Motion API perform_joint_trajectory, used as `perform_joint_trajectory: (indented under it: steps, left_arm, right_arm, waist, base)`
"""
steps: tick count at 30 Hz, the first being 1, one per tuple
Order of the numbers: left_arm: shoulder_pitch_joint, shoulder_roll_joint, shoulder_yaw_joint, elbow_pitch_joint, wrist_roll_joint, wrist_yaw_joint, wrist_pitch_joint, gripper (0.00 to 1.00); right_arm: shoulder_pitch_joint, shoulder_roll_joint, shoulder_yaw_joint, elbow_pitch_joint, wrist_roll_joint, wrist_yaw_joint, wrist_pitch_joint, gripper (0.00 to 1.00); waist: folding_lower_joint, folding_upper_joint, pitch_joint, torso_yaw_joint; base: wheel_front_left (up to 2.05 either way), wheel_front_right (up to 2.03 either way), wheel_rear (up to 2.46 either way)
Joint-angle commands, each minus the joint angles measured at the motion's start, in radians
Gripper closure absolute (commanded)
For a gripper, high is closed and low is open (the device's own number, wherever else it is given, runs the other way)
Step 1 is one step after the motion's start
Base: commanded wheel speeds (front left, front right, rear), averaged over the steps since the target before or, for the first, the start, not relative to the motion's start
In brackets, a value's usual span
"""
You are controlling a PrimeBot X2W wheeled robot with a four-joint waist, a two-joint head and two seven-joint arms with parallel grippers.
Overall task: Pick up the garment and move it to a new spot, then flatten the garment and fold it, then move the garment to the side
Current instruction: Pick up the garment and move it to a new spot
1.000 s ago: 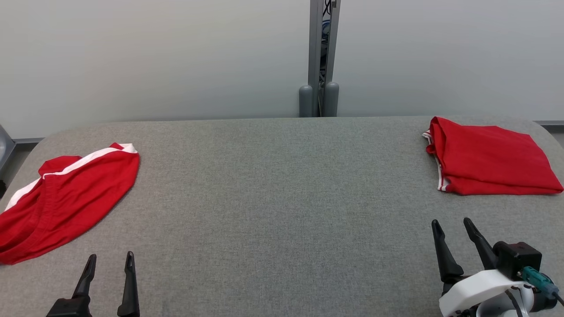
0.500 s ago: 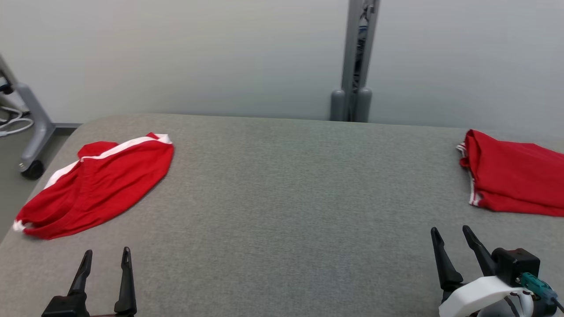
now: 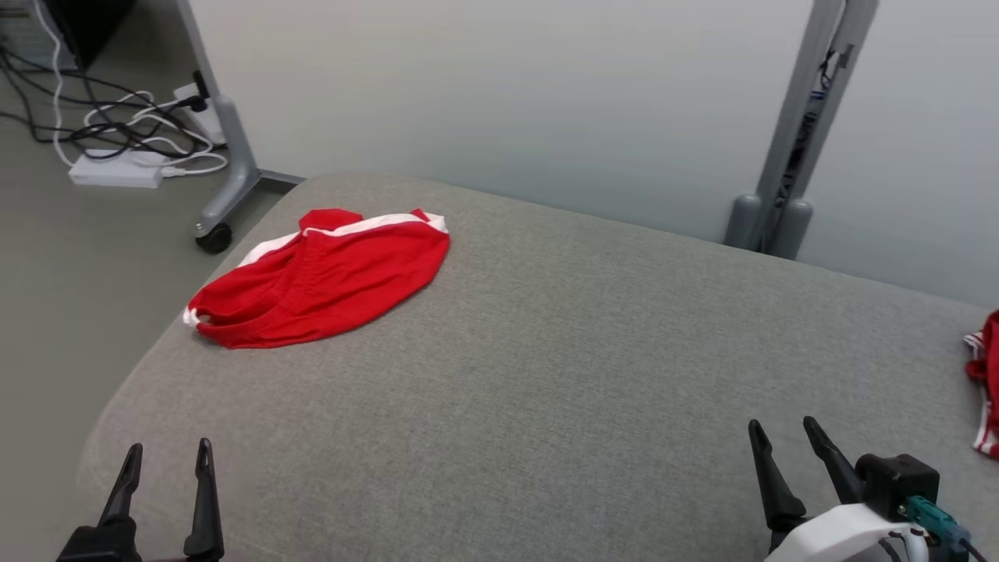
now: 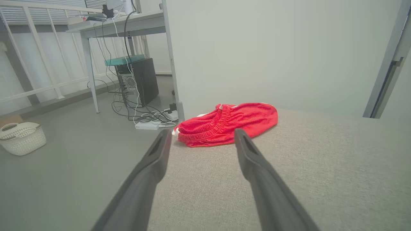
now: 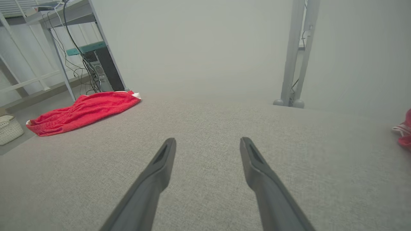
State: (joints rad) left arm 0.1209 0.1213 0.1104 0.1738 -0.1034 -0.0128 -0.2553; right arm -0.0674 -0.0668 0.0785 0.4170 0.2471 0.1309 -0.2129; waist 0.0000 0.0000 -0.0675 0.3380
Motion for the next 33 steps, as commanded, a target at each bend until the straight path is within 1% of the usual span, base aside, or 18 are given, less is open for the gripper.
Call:
perform_joint_trajectory:
  steps: [1,7,17,23,28,33]
  left_arm:
    - [0.012,0.008,0.001,-0.006,0.001,0.007,0.003,0.00]
    - [0.019,0.015,0.001,-0.016,-0.003,0.014,0.009,0.00]
    - [0.042,0.008,0.011,-0.047,-0.014,0.038,0.001,0.00]
    - [0.038,0.010,0.005,-0.054,-0.018,0.039,-0.001,0.00]
    - [-0.004,0.024,-0.022,-0.053,-0.011,0.019,0.013,0.00]
    - [-0.069,0.056,-0.043,-0.068,-0.001,-0.005,0.042,0.00]
  right_arm:
    - [0.002,-0.002,0.005,0.005,0.007,0.000,-0.009,0.00]
    - [-0.006,0.001,0.026,0.016,0.015,0.000,-0.016,0.00]
    - [-0.051,-0.001,0.072,0.042,0.024,0.000,-0.018,0.00]
    - [-0.057,-0.008,0.083,0.057,0.032,0.000,-0.025,0.00]
    - [-0.040,-0.011,0.080,0.064,0.037,0.000,-0.030,0.00]
    - [-0.042,-0.013,0.085,0.056,0.028,0.000,-0.023,0.00]
  waist:
    - [0.0000,0.0000,-0.008,0.061]
    - [0.0000,0.0000,-0.011,0.126]
    - [0.0000,0.0000,0.005,0.142]
    - [0.0000,0.0000,0.005,0.142]
    - [0.0000,0.0000,-0.005,0.131]
    - [0.0000,0.0000,0.007,0.080]
  base:
    - [0.00,0.00,0.00]
    - [0.00,0.00,0.00]
    - [0.00,0.00,0.00]
    - [0.00,0.00,0.00]
    - [0.00,0.00,0.00]
    - [0.00,0.00,0.00]
